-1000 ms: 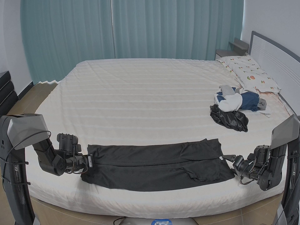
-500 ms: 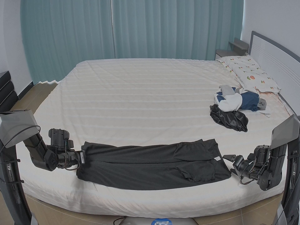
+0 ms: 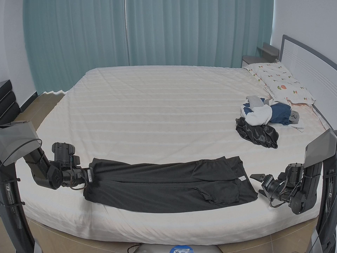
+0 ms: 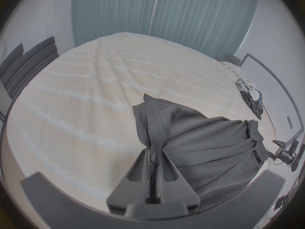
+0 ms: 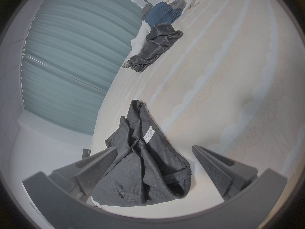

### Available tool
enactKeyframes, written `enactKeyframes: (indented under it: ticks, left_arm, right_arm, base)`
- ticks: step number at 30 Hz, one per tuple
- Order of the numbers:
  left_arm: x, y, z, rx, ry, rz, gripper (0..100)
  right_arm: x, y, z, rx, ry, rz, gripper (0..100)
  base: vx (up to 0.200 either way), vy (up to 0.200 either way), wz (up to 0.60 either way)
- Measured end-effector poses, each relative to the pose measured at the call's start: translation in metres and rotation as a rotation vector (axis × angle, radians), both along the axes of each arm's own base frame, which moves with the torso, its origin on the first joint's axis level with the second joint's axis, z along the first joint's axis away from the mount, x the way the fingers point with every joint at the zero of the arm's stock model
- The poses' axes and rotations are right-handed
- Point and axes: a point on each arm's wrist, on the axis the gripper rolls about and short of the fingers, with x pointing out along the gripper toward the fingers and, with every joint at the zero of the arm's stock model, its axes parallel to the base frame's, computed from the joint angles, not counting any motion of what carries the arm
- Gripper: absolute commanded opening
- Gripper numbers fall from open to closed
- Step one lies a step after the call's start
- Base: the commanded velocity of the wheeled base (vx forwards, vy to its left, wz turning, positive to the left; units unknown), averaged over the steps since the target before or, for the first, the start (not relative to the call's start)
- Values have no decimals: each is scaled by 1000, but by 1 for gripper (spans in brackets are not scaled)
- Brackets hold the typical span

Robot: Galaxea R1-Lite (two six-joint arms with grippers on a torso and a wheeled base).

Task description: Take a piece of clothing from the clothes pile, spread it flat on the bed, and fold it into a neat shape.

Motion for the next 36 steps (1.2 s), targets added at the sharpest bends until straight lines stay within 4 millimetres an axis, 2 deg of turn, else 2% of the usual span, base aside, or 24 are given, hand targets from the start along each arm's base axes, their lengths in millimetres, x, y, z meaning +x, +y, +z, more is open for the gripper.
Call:
enactKeyframes:
  ticks: [6,7,21,22,36]
  left_arm:
    - [0,-3,-2,-2,5,-10,0]
    - [0,-4,-3,-2,8,-13,100]
    - [-1,-15,-15,-33,38,-56,100]
    - [-1,-15,-15,-35,40,-56,0]
    - [-1,-21,-9,12,27,-15,0]
  right_arm:
    - [0,0,0,0,0,1,100]
    - [0,0,0,0,0,1,100]
    - [0,0,0,1,0,2,100]
    - [0,0,0,0,0,1,100]
    - [0,0,0,0,0,1,100]
  base:
    - [0,0,0]
    - [0,0,0]
    - [0,0,0]
    - [0,0,0]
    - [0,0,0]
